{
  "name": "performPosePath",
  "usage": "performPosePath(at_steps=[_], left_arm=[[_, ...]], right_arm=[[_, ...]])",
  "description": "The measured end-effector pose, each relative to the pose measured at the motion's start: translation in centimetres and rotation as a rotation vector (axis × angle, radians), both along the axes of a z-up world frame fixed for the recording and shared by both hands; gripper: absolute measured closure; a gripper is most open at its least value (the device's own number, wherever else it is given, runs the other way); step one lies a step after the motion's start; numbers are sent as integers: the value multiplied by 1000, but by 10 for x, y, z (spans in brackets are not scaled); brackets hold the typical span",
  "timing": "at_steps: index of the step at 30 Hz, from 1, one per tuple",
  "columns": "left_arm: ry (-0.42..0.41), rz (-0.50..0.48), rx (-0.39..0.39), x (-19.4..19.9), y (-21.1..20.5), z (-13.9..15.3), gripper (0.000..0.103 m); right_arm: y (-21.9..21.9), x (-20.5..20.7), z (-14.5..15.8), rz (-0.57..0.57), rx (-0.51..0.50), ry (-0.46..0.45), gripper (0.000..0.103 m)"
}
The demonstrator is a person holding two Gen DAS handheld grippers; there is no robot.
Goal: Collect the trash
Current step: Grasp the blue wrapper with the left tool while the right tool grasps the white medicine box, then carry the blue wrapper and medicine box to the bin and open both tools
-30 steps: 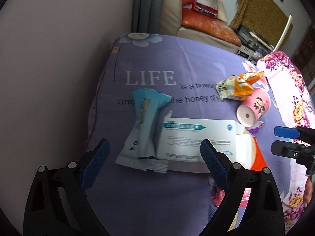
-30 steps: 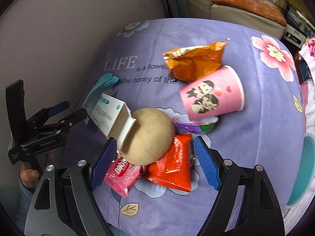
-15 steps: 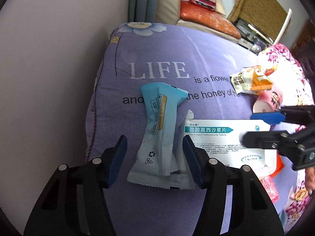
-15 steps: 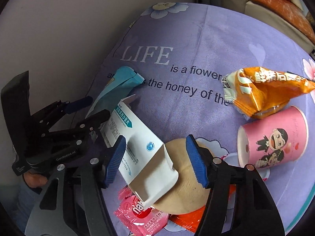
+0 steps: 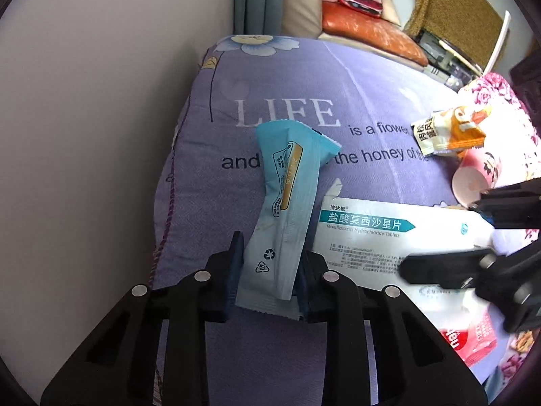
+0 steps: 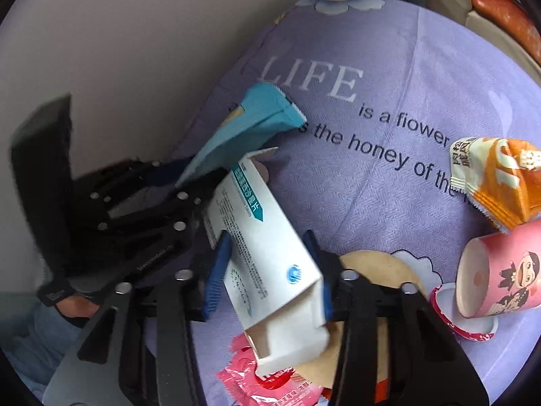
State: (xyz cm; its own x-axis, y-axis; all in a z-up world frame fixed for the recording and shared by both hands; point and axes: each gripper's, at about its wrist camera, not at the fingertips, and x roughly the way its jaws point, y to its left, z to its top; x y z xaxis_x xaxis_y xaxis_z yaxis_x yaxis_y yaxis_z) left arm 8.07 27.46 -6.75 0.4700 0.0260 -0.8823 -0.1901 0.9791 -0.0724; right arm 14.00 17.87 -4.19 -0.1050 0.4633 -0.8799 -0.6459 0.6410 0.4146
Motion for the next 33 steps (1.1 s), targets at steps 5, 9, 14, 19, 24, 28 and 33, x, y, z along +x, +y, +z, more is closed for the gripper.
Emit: performPosePath(at_steps=[5,9,14,19,24,28,33], left_arm=[[-13,16,-3,-3,-1,7,75],[-30,22,-17,-8,-4,17,75],[-72,-8,-21,-14,-22,37,75],[-114,-48,-46,-17,-50,60,75],[-143,-112,-70,-19,-89,77,75],[-148,-171,-75,-16,-127,85,75],[-133,-247,-77,-5,-177,87,75]], right_arm=[[-12,-11,24,5,39,-49,89],[-34,-11,40,-70,60,-95,90],[-71,-19,64,-201,76,-187,90],[-120,-28,85,-314,99,-255,90],[-166,-37,92,-406,111,-285,90],[-222,-44,107,-483,136,-281,90],[-273,-44,102,-567,156,-281,90]])
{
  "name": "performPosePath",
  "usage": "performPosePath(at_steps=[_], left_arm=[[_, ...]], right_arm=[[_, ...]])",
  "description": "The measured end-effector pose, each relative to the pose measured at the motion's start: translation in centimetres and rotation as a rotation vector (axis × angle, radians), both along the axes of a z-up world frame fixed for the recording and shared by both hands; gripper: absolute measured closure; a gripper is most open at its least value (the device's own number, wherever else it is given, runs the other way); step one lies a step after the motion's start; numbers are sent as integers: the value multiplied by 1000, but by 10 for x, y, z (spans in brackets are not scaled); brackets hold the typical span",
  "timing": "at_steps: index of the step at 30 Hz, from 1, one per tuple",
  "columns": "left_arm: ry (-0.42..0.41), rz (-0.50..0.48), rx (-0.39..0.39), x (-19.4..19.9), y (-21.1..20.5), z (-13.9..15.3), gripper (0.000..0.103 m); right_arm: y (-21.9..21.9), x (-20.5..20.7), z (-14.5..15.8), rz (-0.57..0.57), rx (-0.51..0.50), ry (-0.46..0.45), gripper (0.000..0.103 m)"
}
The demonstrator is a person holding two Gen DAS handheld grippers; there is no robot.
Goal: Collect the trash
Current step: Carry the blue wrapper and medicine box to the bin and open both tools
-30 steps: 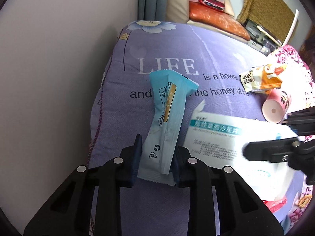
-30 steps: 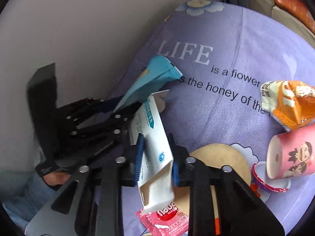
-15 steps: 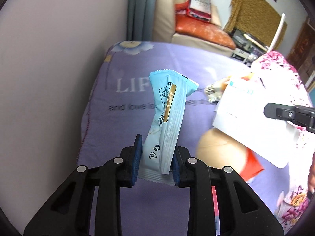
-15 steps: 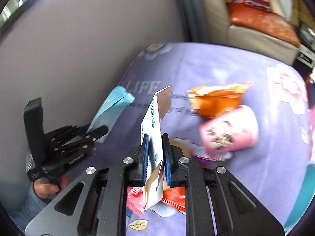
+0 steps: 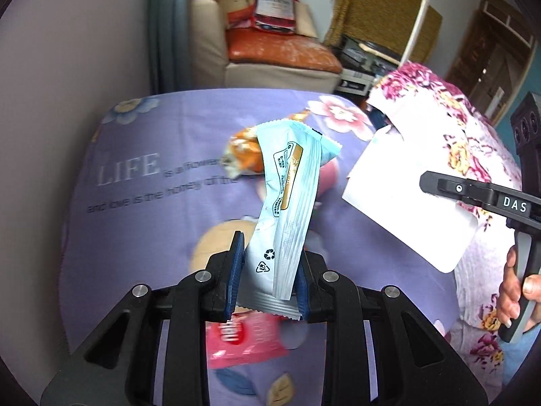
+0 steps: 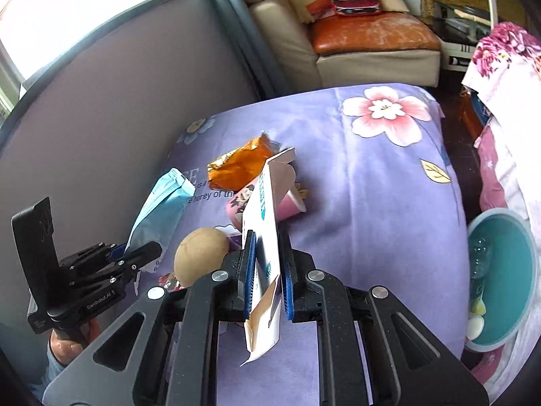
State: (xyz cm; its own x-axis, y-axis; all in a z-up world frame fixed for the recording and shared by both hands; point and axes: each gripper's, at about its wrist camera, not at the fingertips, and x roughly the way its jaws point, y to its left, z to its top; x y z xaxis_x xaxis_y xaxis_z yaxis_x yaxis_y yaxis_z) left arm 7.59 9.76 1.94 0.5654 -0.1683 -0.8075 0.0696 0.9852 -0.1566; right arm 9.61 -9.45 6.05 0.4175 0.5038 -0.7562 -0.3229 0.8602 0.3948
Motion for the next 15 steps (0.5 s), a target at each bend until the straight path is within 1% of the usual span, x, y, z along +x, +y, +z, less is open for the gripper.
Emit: performPosePath(at_steps=[7,13,15], left_arm=[[19,-113,5,20,-75,-1,75],[45,-203,1,33,-137,-6,75],[56,-230,-2,37,-155,-9,75]], right_arm=[[-72,-9,-3,-122,44,-34,90],[-137,-12,-9,-230,80,-25,90],[-158,-13,-11,-268,76,-27,90]])
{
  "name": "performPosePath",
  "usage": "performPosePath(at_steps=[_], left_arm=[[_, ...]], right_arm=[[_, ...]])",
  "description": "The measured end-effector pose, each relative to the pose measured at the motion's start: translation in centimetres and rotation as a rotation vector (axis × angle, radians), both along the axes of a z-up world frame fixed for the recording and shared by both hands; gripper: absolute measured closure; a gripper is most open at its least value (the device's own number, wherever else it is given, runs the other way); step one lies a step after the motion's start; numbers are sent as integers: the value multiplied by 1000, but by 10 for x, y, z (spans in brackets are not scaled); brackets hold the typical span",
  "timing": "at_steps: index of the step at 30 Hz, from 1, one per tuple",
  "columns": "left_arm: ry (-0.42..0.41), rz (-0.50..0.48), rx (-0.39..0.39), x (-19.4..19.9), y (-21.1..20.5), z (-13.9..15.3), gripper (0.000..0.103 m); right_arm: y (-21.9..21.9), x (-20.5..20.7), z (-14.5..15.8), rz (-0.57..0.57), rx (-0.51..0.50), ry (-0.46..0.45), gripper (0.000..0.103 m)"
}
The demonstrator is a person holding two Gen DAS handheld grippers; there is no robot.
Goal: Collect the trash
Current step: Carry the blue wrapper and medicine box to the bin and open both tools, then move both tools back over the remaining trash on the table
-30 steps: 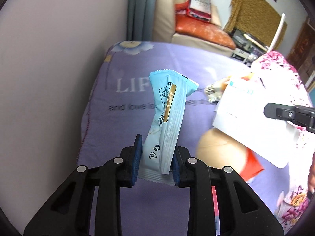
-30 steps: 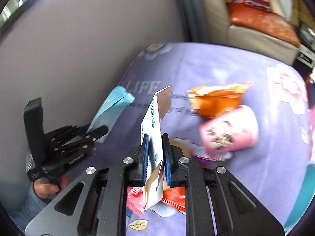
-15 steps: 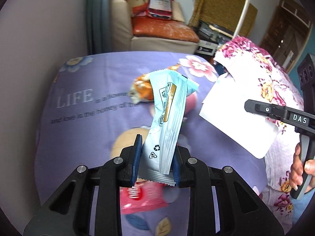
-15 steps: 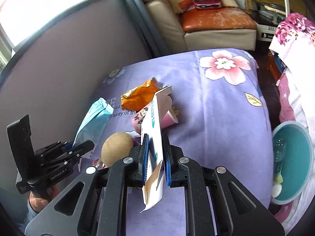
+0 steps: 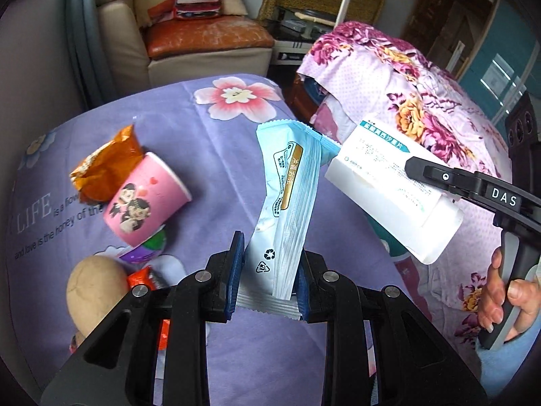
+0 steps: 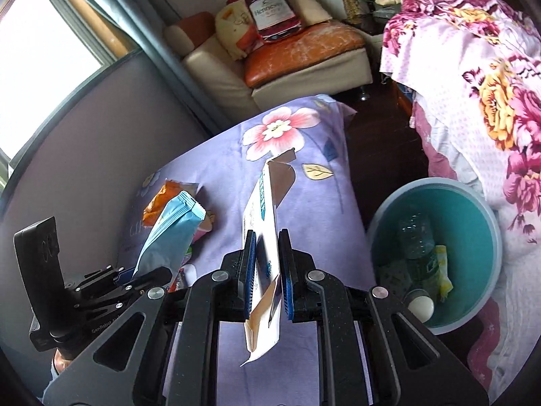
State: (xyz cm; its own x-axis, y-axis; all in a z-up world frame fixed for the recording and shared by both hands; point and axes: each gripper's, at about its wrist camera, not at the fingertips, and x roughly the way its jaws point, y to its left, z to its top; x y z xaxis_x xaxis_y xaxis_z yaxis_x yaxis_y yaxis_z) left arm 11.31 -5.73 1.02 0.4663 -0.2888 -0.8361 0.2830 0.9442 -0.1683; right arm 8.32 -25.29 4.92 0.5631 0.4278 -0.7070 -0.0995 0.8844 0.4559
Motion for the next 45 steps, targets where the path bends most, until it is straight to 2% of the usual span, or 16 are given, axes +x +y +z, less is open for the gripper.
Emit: performPosePath(at_steps=[8,16,23,33,39,41,43,45], left_arm=[[31,-138,12,16,-87,-11,75],[78,-225,35,25,-149,-30,75],[136,-264,38,30,-180,-49,75],[173,-255,44,40,-195,-61,74],[184,-238,33,47,-201,-63,63],[182,-242,31,48,-203,-63,54],[167,-241,33,48,-204,-63,34],[151,-235,35,49,-205,-62,28]], right_arm=[[-92,-8,-10,-171,5,-5,90],[-156,-15,-22,-267,-17,1,90],[-182,-13,-37,-293,-3,28,90],[-189,-10,-47,-317,-15,58,90],[-193,-10,-53,-331,-16,69,90],[-194,-10,-55,-334,-19,73,90],[-195,-9,-56,-339,-21,77,90],[-196,-8,-58,-343,-21,83,90]])
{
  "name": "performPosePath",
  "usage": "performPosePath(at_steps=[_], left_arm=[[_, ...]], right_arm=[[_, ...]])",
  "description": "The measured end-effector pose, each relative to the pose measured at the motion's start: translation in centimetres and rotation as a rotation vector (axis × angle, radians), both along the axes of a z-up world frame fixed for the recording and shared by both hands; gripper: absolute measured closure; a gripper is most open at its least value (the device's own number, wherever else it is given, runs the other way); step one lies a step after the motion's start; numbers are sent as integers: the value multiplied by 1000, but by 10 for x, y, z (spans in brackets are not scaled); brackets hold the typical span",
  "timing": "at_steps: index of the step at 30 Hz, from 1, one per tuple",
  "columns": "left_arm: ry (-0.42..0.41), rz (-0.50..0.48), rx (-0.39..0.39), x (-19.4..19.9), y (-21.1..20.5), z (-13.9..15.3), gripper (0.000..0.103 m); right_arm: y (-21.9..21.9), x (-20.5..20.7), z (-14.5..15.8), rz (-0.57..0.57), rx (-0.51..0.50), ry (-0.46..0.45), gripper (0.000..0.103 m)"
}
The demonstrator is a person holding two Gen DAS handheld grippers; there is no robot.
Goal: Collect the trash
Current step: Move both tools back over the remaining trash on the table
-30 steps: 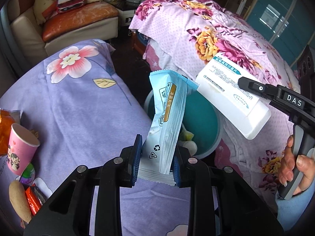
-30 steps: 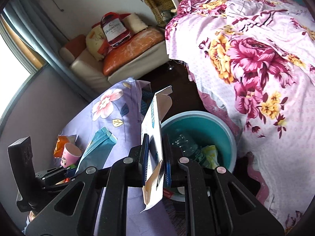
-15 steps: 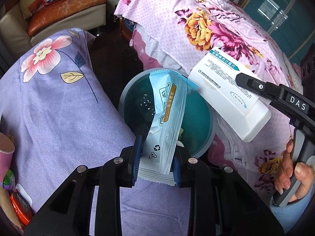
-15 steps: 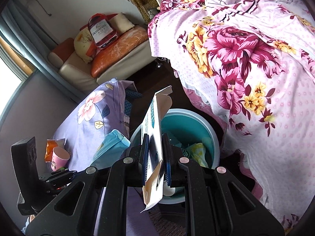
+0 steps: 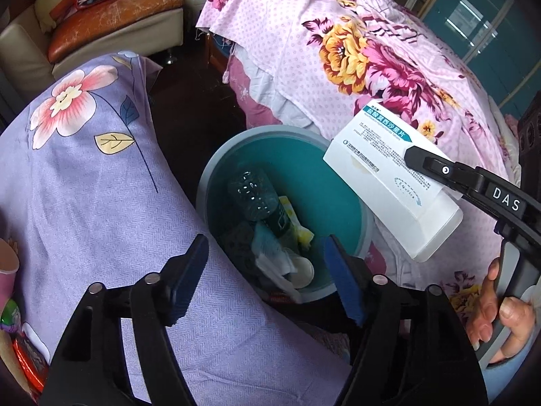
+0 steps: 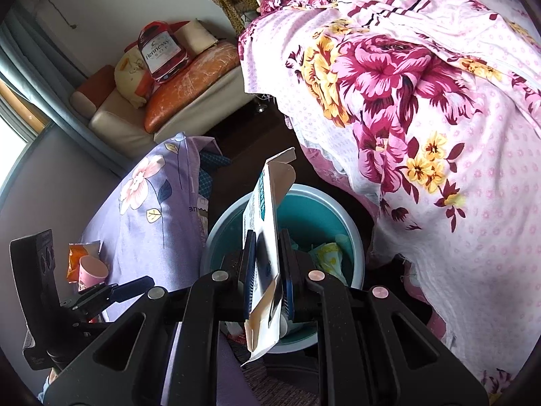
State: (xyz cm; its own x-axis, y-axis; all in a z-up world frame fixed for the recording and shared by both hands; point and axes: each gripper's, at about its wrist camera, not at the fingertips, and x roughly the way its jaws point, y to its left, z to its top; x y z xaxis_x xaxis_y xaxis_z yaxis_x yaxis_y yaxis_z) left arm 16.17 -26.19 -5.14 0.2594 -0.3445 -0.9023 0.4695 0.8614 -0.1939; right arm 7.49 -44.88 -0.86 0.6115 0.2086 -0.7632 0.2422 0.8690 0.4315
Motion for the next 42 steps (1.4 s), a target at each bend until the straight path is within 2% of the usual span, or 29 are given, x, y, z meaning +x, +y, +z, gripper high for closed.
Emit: performPosePath(at_steps=[9,12,14,18,23,26,34,42], left_arm=[[1,18,-4,3,6,-2,15],[3,21,-1,2,7,-4,13],[2,20,1,2,7,-4,12],[4,21,6,-1,10,-6,12],[7,31,-8,-5,19,-3,12],[3,44,-16,-8,26,0,12],[-12,79,-35,-20,53,12,11],[-42,137,-54,-34,101,26,11]], right_arm=[[3,7,-8,-6,-29,40,87],[4,11,-16,9,-7,65,79],[6,12,-19,7,-10,71,65],[8,12,-22,7,-3,83,54],[13,9,-20,-3,-4,90,31],[16,9,-19,1,17,104,27],[42,6,-7,49,-5,114,27],[83,2,6,108,-32,114,24]])
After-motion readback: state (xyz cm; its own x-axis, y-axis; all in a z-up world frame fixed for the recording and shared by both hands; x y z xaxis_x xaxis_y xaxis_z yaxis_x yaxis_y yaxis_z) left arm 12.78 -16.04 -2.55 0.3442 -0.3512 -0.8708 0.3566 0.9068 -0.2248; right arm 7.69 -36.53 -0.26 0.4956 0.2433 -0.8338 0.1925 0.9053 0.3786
